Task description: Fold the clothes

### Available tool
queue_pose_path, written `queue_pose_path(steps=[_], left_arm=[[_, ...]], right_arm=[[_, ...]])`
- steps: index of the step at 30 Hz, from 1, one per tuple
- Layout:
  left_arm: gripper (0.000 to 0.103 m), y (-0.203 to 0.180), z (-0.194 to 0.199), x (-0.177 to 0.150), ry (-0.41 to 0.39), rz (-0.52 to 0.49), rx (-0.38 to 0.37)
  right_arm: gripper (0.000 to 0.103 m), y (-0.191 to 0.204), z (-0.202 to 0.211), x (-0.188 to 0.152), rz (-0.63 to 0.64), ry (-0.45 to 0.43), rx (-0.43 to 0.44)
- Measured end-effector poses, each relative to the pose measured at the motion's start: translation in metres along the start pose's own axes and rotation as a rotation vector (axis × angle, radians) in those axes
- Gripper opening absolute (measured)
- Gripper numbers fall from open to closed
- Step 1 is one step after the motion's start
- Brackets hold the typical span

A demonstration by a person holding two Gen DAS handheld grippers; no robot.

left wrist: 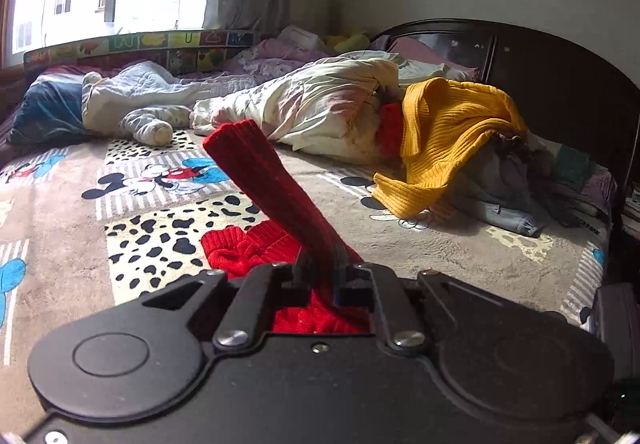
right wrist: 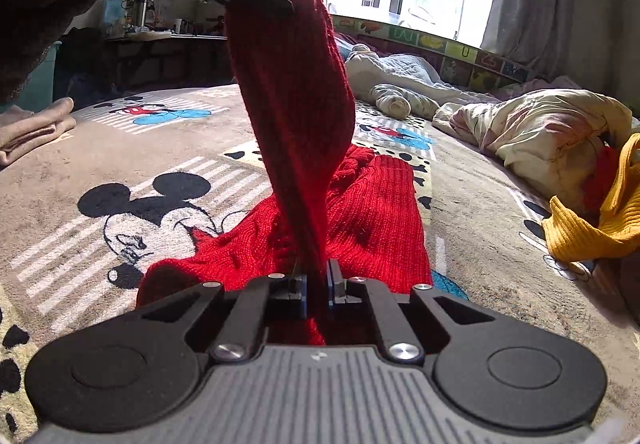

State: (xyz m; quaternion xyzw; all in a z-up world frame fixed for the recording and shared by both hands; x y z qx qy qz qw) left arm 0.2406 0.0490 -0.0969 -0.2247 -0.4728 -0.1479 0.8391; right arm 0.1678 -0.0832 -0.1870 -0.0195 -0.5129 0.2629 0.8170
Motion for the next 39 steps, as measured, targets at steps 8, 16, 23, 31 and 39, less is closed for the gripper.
queue_pose_path(steps=[8,16,23,31,39], left_arm=[[0.007,0.026,-0.055,-0.034,0.135,-0.141,0.119],[0.007,0.019,-0.097,0.006,0.148,-0.279,0.065],[0.007,0.02,-0.122,0.006,0.209,-0.348,0.019],[0.007,0.035,-0.14,0.01,0.231,-0.355,0.014],[0.007,0.044,-0.17,-0.006,0.307,-0.288,-0.069]], right_arm=[[0.046,0.026,0.01,0.012,0.154,-0.055,-0.097],[0.049,0.046,-0.01,0.016,0.271,-0.048,0.032],[0.056,0.055,-0.001,0.027,0.331,-0.106,-0.004],[0.07,0.056,-0.024,0.035,0.194,-0.092,0.206],[0.074,0.06,-0.029,0.027,0.177,-0.063,0.289]])
Point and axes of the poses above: each gripper's, at about its wrist camera, not at the fingertips, and z roughly against the way its jaws point, y to its left, x to its top, the point moved 8 cm from there along -z, roughly the way its jaws point, and after that the axes turned 9 degrees about z, right-handed, at the moved point
